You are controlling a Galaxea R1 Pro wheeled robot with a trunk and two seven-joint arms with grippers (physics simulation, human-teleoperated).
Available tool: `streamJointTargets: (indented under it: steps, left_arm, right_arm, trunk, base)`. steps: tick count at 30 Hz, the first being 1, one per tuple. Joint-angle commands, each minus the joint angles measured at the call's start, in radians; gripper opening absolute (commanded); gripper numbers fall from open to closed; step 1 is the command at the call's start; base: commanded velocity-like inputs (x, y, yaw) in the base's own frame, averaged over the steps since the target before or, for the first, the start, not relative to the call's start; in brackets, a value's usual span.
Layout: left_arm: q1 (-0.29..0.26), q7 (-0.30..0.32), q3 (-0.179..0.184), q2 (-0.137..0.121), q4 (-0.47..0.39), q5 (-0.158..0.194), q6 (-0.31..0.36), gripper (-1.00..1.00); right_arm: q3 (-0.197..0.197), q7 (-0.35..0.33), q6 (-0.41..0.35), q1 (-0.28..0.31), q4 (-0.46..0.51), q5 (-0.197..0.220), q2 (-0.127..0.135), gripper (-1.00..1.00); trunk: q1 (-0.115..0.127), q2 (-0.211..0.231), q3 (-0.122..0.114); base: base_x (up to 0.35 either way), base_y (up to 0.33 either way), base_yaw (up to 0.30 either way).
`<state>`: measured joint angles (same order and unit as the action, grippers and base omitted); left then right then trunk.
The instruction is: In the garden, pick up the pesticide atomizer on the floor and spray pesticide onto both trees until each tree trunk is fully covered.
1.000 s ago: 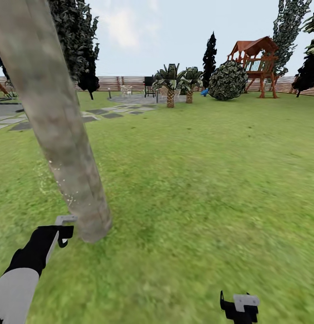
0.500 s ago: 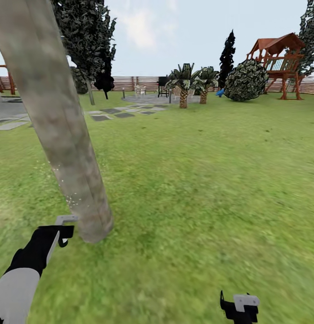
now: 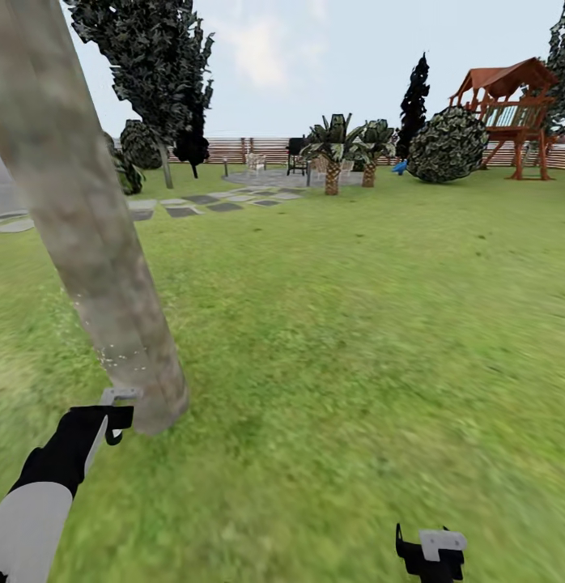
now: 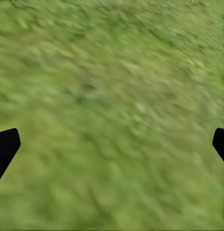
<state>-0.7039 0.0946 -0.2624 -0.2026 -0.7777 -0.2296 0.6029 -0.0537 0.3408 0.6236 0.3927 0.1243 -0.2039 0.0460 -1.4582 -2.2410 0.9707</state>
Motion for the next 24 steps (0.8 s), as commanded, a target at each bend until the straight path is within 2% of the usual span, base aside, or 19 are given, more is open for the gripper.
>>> streamJointTargets:
  steps: [1,8,19,24]
  left_arm:
    - [0.000,0.000,0.000,0.000,0.000,0.000,0.000,-1.00]
    - [0.000,-0.001,0.000,0.002,0.000,-0.002,0.000,-1.00]
    - [0.000,-0.001,0.000,0.002,0.000,-0.004,0.000,-1.00]
    - [0.000,-0.001,0.000,0.002,0.000,-0.004,0.000,-1.00]
  right_arm:
    - [0.000,0.000,0.000,0.000,0.000,0.000,0.000,1.00]
    - [0.000,0.000,-0.001,0.000,0.000,0.000,0.000,1.00]
    - [0.000,0.000,-0.001,0.000,0.000,0.000,0.000,1.00]
    - [0.000,0.000,0.000,0.000,0.000,0.000,0.000,1.00]
  trunk:
    - [0.000,0.000,0.000]
    - [0.000,0.000,0.000]
    - [0.000,0.000,0.000]
    - [0.000,0.000,0.000]
  base:
    - [0.000,-0.275,0.270]
    - [0.014,-0.275,0.257]
    - [0.111,-0.275,0.011]
    - [0.114,-0.275,0.167]
